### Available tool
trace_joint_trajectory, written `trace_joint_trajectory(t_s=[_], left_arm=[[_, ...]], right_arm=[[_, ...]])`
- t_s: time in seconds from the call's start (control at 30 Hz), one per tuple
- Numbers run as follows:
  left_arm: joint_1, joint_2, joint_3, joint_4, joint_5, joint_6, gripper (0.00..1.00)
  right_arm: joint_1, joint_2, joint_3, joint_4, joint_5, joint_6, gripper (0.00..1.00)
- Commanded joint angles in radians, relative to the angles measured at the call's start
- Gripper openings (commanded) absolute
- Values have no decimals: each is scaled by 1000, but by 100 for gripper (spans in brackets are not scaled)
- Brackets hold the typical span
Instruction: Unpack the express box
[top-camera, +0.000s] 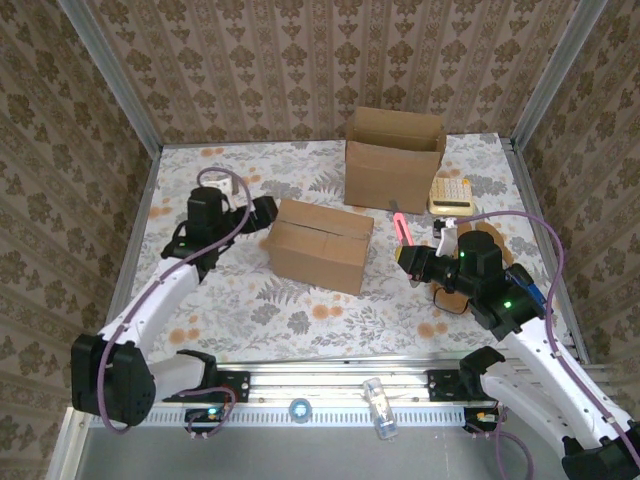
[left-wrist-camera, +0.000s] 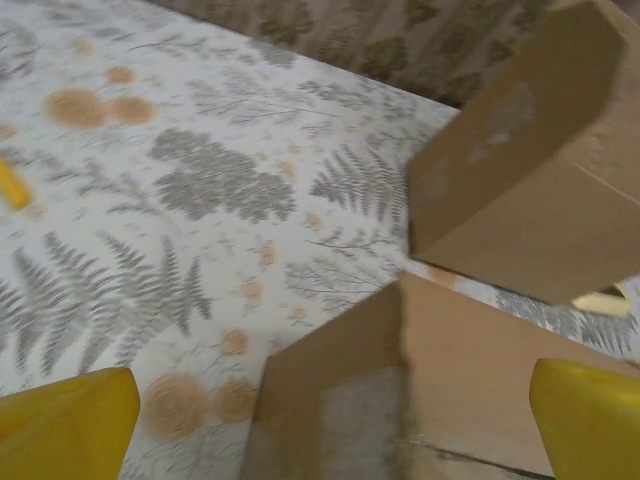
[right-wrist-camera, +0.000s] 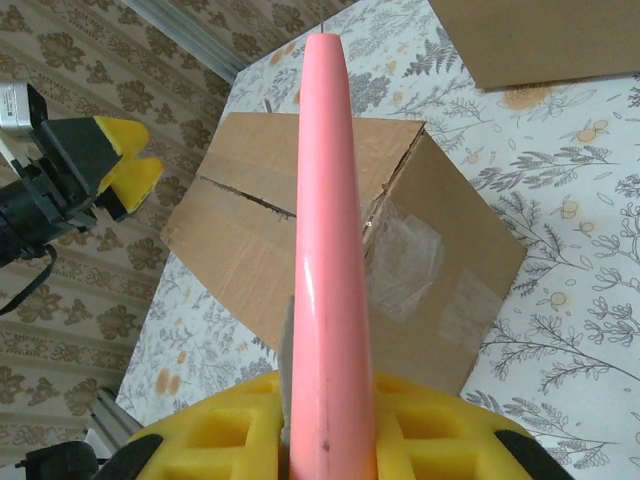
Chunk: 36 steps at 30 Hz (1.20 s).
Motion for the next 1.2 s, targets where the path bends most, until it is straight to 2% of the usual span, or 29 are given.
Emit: trace_joint_trajectory(t_s=[0.0, 0.1, 0.23, 0.8, 1.17], left_arm=[[-86, 44, 62, 28, -45, 135, 100], [-156, 90, 98, 1, -116, 197, 100], [-164, 127, 96, 29, -142, 200, 100], [-168, 167, 0, 176, -72, 152, 100], [-191, 181, -69, 196, -90, 126, 89]], right_arm=[[-9, 5, -7, 44, -39, 8, 0], [-13, 14, -7, 44, -42, 8, 0], [-15, 14, -8, 46, -48, 9, 0], [-17, 22, -14, 56, -62, 14, 0], [-17, 33, -27, 84, -76, 31, 0]])
